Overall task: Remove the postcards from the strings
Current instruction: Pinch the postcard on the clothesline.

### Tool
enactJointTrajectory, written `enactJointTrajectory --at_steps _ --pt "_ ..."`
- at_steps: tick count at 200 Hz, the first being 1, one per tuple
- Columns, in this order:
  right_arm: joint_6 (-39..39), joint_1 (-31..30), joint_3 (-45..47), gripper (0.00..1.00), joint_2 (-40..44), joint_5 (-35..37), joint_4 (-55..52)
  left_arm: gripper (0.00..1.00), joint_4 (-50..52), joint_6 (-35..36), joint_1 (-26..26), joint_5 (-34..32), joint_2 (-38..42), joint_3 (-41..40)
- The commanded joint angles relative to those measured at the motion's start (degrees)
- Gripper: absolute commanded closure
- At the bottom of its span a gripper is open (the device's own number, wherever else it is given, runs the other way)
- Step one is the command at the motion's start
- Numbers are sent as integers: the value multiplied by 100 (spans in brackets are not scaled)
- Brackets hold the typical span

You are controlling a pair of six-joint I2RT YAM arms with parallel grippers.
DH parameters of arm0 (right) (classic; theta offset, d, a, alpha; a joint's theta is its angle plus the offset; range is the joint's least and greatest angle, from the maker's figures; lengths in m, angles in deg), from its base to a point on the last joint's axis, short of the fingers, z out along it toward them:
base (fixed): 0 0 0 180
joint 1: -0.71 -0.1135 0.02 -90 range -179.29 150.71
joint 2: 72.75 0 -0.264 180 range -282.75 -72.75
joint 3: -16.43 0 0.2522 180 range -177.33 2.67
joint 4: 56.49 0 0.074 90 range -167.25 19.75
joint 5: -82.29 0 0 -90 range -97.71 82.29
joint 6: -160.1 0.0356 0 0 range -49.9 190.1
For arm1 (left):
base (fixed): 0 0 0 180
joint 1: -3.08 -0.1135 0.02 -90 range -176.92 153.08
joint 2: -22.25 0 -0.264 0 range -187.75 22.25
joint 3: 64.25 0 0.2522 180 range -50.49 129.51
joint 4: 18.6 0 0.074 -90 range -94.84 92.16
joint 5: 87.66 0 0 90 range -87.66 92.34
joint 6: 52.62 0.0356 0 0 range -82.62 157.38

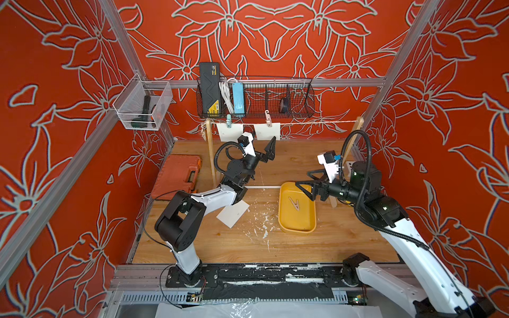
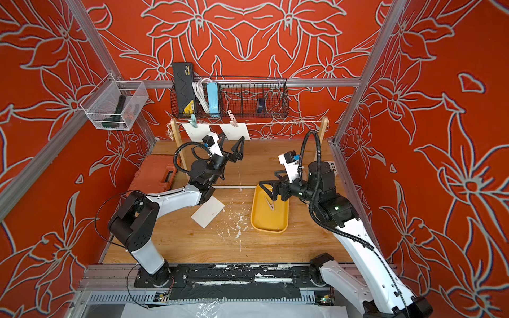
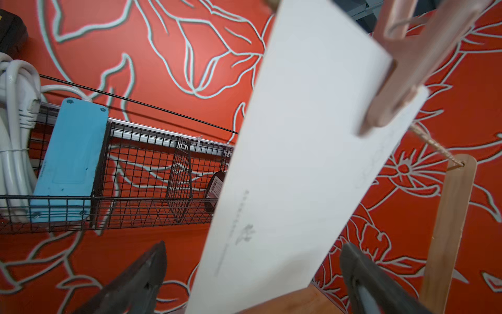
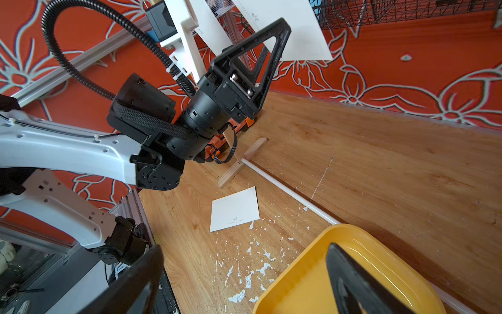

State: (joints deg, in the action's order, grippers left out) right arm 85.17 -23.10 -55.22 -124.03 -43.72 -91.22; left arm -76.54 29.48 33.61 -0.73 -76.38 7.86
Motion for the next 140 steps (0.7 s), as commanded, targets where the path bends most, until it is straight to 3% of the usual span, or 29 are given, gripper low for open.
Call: enactJointTrajectory --at_steps 1,66,140 --pt "-108 -40 102 7 38 -36 138 4 -284 -103 -95 314 -75 159" --pt "-57 -44 128 7 -48 92 176 32 -559 -249 -202 1384 83 -69" --pt "4 -44 93 7 -39 185 157 46 -1204 -448 -274 2036 431 -669"
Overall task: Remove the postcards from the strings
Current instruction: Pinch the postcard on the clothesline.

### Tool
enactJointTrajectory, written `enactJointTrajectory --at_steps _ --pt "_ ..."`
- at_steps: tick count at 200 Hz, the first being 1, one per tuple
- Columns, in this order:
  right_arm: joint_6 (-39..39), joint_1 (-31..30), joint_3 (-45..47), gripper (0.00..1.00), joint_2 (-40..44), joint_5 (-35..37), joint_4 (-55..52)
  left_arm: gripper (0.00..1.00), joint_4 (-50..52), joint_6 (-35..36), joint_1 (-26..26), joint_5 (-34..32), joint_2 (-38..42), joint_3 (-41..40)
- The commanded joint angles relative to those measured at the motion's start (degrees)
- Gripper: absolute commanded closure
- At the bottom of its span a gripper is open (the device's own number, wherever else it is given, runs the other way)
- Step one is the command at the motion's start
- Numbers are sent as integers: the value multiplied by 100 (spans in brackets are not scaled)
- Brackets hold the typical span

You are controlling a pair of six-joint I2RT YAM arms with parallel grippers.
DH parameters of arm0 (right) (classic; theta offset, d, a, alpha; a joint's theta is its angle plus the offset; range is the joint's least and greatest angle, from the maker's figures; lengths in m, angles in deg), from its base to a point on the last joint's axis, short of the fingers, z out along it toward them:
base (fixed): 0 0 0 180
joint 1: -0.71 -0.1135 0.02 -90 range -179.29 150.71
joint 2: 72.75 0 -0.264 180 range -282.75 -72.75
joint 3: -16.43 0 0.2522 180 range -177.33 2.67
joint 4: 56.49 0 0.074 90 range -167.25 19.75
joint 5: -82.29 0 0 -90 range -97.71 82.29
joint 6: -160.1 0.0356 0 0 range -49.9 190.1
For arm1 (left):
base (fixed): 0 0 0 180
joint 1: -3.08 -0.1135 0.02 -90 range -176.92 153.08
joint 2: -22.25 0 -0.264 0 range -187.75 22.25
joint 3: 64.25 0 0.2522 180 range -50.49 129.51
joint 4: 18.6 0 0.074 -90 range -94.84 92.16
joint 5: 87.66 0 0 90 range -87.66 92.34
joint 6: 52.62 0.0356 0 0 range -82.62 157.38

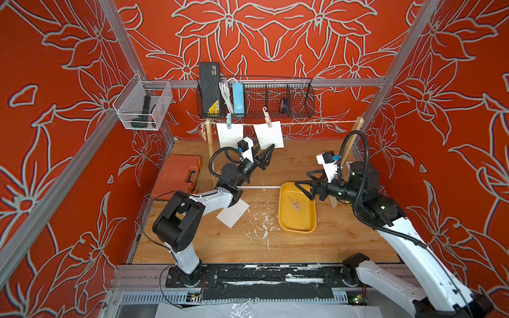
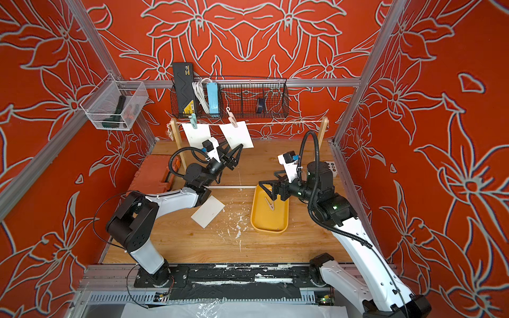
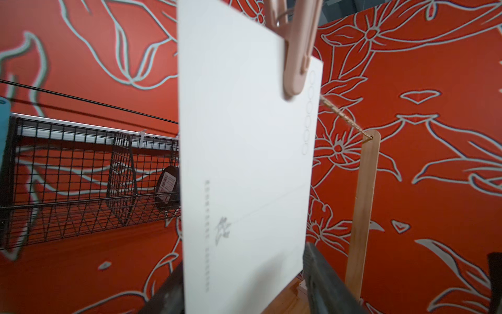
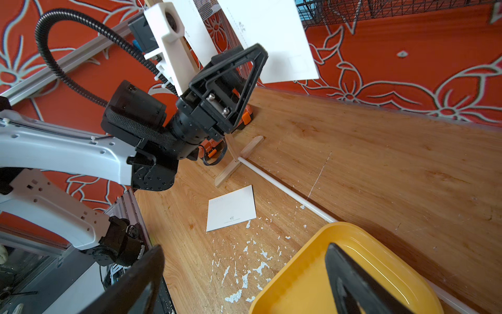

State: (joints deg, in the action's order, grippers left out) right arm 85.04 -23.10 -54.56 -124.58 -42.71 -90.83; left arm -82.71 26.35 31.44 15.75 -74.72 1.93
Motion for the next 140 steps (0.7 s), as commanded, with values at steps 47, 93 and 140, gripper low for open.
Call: enactJointTrajectory --at_steps 47,93,140 --pt "18 -41 -28 7 26 134 76 60 -915 -429 -74 816 326 -197" --pt "-3 -40 -242 8 -53 134 55 73 -862 -489 -85 811 506 -413" --pt "-52 -44 -1001 8 -484 21 -48 85 -506 -479 -164 709 667 -530"
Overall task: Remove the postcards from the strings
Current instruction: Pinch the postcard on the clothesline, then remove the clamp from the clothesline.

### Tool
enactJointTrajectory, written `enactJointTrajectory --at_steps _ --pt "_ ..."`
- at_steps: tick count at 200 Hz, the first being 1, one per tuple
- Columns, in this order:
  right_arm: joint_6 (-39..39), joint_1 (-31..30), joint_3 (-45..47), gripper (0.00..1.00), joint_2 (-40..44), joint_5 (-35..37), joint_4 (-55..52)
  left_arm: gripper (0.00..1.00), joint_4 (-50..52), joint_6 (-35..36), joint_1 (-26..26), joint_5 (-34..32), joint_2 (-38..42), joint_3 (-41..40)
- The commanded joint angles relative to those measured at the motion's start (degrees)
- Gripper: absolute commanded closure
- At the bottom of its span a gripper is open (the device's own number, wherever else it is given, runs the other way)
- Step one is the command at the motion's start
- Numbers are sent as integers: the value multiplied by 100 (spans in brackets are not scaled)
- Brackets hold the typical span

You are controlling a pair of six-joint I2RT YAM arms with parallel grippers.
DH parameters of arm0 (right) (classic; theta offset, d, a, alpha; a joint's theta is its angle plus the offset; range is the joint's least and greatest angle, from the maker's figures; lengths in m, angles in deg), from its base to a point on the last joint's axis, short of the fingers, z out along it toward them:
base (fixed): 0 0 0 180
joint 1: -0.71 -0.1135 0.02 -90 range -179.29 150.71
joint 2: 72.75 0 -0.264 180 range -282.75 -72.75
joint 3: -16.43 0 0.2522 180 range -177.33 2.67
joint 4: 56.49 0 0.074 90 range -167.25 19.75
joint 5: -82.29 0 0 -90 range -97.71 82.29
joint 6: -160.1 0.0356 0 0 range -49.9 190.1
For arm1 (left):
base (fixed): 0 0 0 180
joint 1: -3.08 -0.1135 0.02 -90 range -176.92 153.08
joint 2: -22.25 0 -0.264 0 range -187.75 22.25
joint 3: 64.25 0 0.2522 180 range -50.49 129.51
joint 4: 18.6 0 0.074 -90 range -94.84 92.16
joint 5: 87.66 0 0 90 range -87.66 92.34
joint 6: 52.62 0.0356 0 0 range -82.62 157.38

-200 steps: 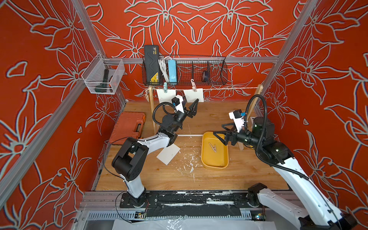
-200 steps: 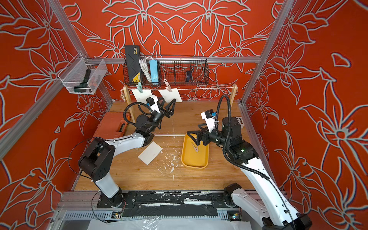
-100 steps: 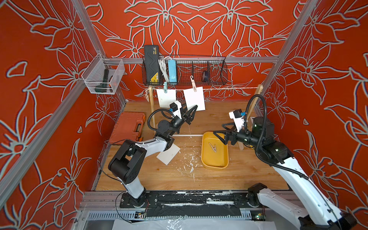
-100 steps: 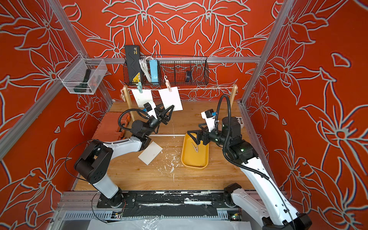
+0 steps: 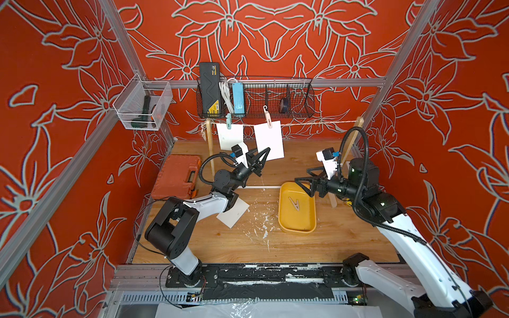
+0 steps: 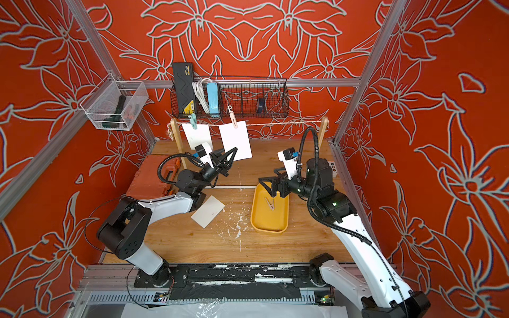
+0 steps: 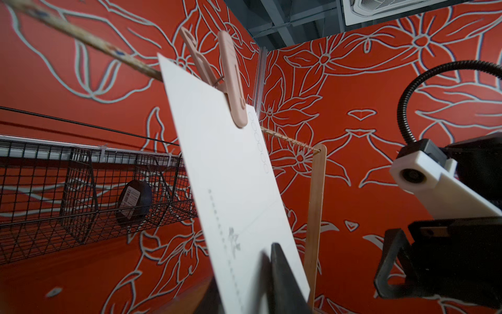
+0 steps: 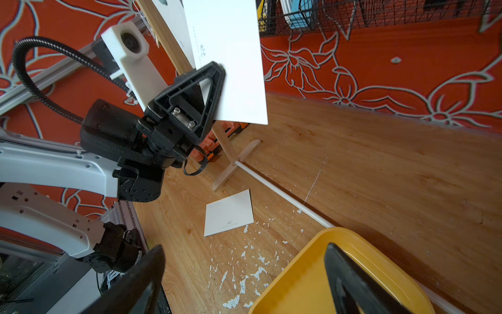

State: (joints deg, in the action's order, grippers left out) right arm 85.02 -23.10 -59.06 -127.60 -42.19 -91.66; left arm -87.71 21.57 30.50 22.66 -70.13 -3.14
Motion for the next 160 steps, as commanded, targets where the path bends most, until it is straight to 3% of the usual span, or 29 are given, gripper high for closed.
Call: enactJointTrajectory --at_steps 1,42,160 --pt "-46 -44 -573 8 -192 -32 29 85 1 -1 -70 17 210 -24" --pt "-132 -53 -1954 9 -1024 -420 -190 100 312 -18 -145 -74 289 79" --pt "-867 -71 -6577 10 -4205 -1638 -1704 100 588 -328 -307 15 280 393"
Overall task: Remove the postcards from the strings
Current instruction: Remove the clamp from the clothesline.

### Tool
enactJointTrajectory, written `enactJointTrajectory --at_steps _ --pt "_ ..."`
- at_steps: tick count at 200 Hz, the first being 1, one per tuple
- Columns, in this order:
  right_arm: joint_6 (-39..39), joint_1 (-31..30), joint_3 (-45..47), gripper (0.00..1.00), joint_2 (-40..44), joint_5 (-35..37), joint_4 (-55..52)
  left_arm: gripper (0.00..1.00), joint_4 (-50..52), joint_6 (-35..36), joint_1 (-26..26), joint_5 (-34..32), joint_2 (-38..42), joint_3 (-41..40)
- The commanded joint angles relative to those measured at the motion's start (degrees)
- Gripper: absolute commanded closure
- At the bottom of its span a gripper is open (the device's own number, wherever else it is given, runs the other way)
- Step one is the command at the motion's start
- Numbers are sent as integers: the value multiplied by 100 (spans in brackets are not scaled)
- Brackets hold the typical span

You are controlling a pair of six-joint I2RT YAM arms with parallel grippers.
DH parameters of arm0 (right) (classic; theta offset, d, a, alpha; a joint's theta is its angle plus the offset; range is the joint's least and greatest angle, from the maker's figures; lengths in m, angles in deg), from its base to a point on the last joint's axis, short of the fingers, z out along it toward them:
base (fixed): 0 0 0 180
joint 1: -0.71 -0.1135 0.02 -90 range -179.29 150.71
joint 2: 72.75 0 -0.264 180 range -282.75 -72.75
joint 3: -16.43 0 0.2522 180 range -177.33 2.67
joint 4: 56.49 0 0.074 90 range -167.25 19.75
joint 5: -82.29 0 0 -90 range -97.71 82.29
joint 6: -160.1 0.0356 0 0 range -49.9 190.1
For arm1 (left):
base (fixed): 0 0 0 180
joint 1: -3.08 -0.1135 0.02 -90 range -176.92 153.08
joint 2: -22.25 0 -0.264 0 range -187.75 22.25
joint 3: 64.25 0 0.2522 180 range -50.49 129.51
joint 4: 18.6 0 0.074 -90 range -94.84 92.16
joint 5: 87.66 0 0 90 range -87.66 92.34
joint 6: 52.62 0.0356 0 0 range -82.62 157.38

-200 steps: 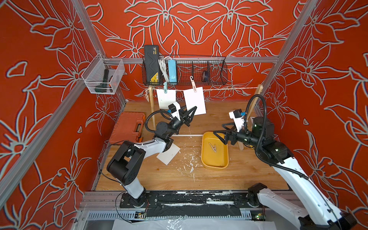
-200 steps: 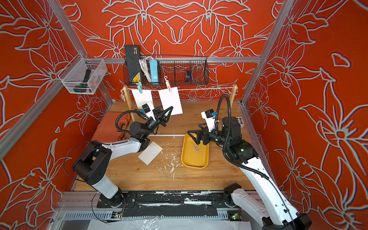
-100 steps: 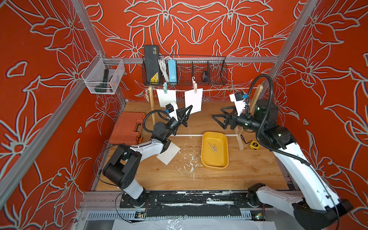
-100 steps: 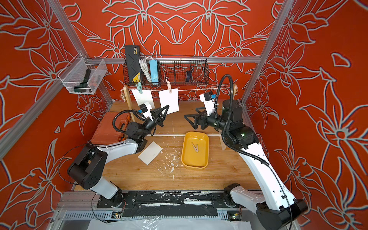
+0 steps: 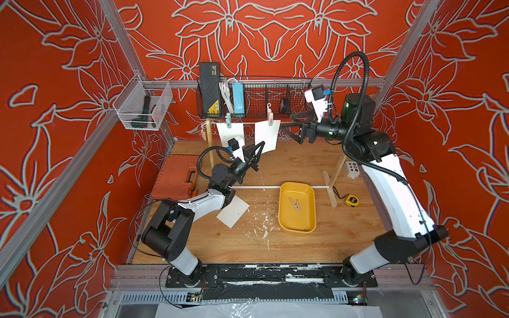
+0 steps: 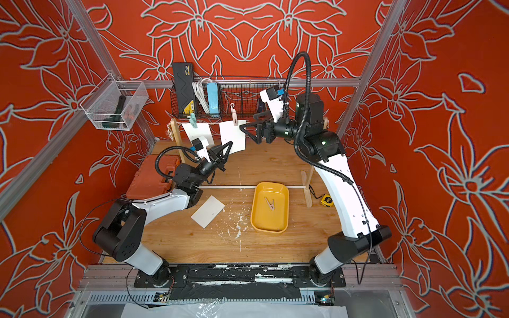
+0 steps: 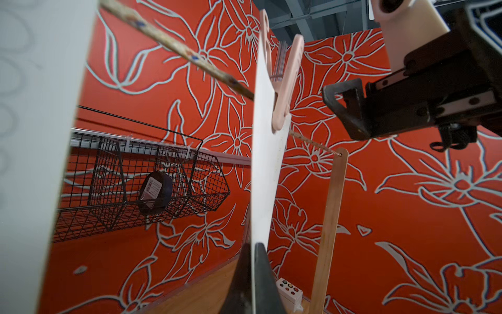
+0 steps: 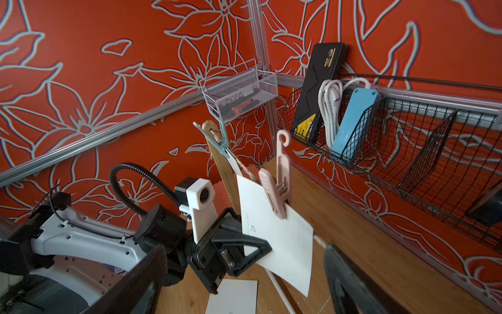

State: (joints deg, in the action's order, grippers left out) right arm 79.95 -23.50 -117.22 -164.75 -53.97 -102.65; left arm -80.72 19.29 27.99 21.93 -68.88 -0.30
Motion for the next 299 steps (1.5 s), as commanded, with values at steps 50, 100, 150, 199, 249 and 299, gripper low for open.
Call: enactJointTrajectory --at_steps 50,100,150,199,249,299 --pt "-574 -31 -1644 16 -1261 -991 -728 100 -156 -343 -150 220 87 172" --pt "-290 -31 -1798 18 -1606 -1284 -347 100 -258 -616 -282 374 25 192" --pt "91 -31 -1945 27 -1874 -1427 230 100 -378 -794 -363 465 -27 164" --pt "185 -31 -2338 39 -2214 -1427 165 100 -323 -881 -416 475 -58 192" --pt "167 -31 -2192 44 -2129 -1505 305 100 -422 -1022 -450 534 -95 177" --pt "154 -31 -2105 51 -2078 -1491 347 100 -470 -1115 -495 563 -106 166"
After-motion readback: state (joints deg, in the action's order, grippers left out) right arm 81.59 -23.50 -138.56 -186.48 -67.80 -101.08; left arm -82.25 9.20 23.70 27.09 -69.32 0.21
